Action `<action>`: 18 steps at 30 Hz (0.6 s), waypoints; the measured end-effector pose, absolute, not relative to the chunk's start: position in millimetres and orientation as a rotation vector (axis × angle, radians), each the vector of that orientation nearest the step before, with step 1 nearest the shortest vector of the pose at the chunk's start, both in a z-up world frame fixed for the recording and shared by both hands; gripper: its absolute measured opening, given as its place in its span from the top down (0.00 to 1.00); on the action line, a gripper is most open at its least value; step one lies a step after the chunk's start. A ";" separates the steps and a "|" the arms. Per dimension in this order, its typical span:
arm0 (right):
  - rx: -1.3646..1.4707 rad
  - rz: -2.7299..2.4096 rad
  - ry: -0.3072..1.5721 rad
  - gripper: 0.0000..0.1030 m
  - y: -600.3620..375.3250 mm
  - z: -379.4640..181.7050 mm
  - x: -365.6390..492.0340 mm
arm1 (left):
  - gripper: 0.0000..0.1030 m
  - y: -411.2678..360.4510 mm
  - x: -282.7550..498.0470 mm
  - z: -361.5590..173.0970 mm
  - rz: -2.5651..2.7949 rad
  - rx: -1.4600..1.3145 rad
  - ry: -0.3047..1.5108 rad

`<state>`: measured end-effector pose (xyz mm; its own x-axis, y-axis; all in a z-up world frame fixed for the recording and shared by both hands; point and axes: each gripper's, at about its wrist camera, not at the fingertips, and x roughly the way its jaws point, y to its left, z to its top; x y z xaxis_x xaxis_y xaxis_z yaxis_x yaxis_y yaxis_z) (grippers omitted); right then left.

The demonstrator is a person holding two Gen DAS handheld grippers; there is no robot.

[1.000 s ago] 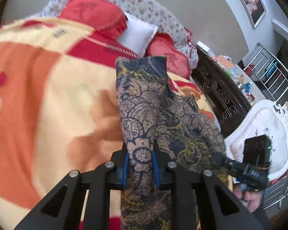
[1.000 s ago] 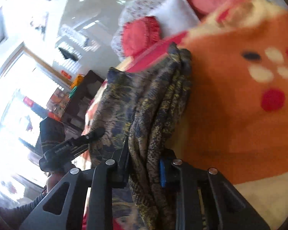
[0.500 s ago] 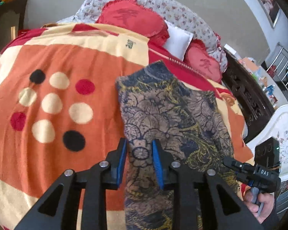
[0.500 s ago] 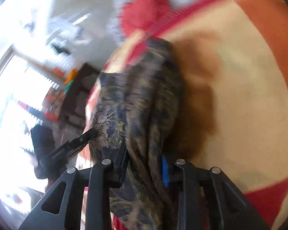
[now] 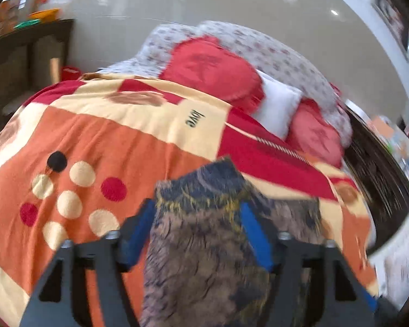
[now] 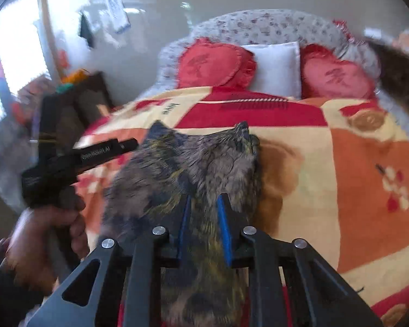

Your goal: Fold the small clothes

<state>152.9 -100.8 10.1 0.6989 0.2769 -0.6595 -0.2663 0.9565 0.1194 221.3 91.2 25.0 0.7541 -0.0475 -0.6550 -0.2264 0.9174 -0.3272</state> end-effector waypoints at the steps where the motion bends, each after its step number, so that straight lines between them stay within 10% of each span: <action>1: 0.008 0.276 0.730 1.00 -97.0 9.2 162.4 | 0.30 89.5 225.9 24.1 0.116 -0.402 0.712; 18: 0.005 0.286 0.714 1.00 -92.8 -62.0 234.4 | 0.06 104.2 260.7 -47.3 0.068 -0.446 0.787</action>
<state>234.4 -92.8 -62.0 0.7185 0.2603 -0.6449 -0.2569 0.9611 0.1016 260.7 104.2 -47.3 0.7085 -0.1048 -0.6979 -0.2227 0.9052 -0.3620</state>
